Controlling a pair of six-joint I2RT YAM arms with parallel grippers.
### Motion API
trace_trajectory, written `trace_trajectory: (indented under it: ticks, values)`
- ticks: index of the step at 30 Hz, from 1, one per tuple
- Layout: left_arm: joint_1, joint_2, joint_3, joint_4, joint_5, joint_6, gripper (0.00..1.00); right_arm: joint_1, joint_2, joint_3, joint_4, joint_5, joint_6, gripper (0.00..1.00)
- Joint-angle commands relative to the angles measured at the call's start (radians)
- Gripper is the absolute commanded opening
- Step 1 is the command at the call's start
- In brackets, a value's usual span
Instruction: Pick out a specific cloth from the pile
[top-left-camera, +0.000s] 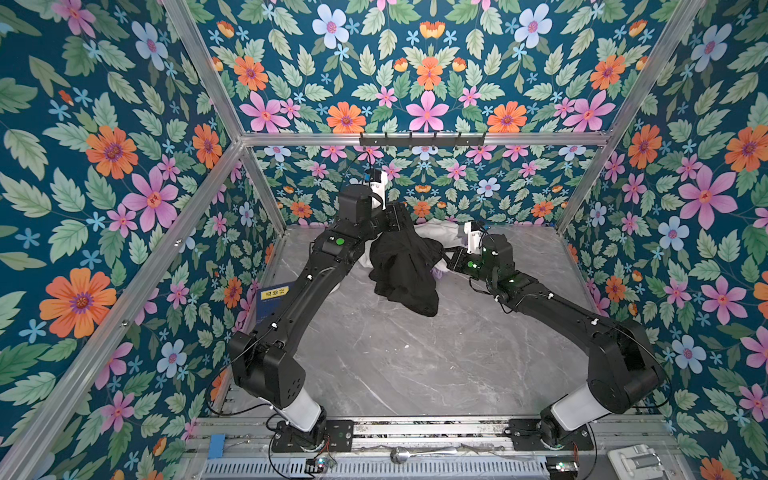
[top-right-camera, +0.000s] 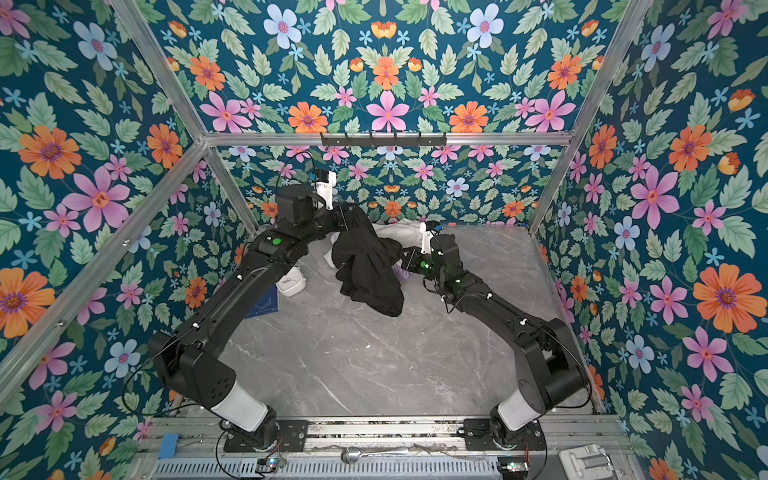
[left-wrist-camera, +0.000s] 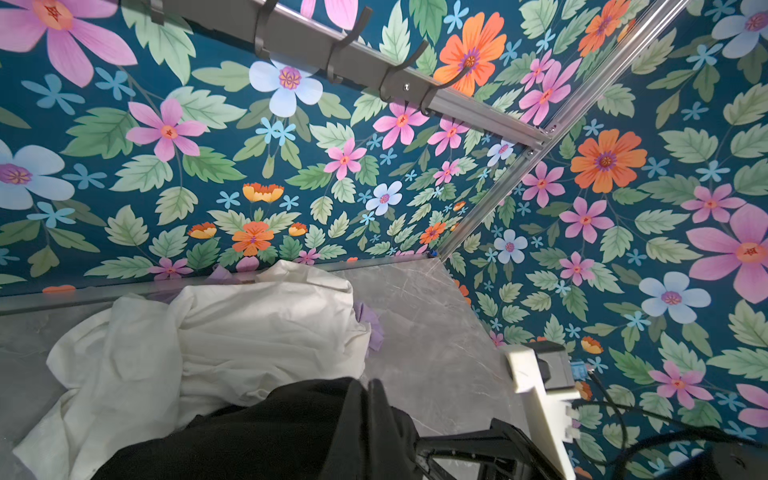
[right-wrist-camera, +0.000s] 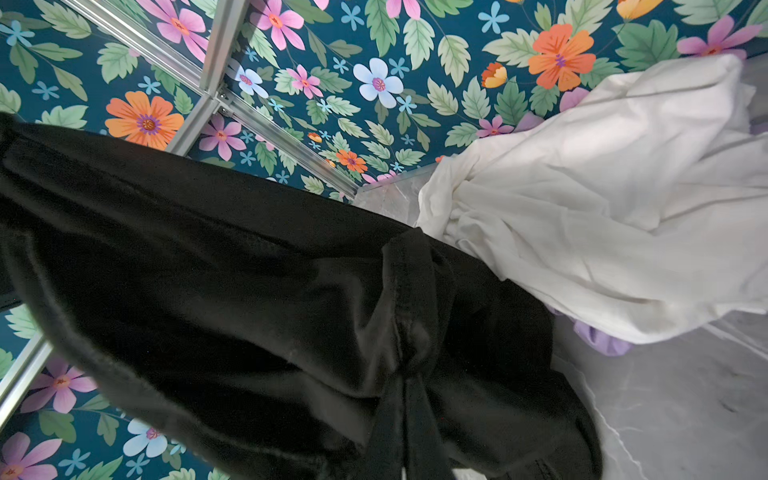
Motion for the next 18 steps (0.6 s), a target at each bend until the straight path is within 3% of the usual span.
trace_trajectory:
  ticks: [1,9,18]
  values:
    - [-0.005,-0.007,-0.006,0.013,-0.015,0.016,0.0,0.001,0.012,-0.005,0.038,0.003,-0.004,0.0]
    - [-0.011,-0.023,-0.008,0.009,-0.032,0.034,0.0,0.001,0.016,-0.035,0.065,-0.016,0.0,0.0]
    - [-0.013,-0.032,-0.014,0.006,-0.038,0.038,0.0,0.0,-0.02,-0.059,0.09,-0.046,-0.031,0.33]
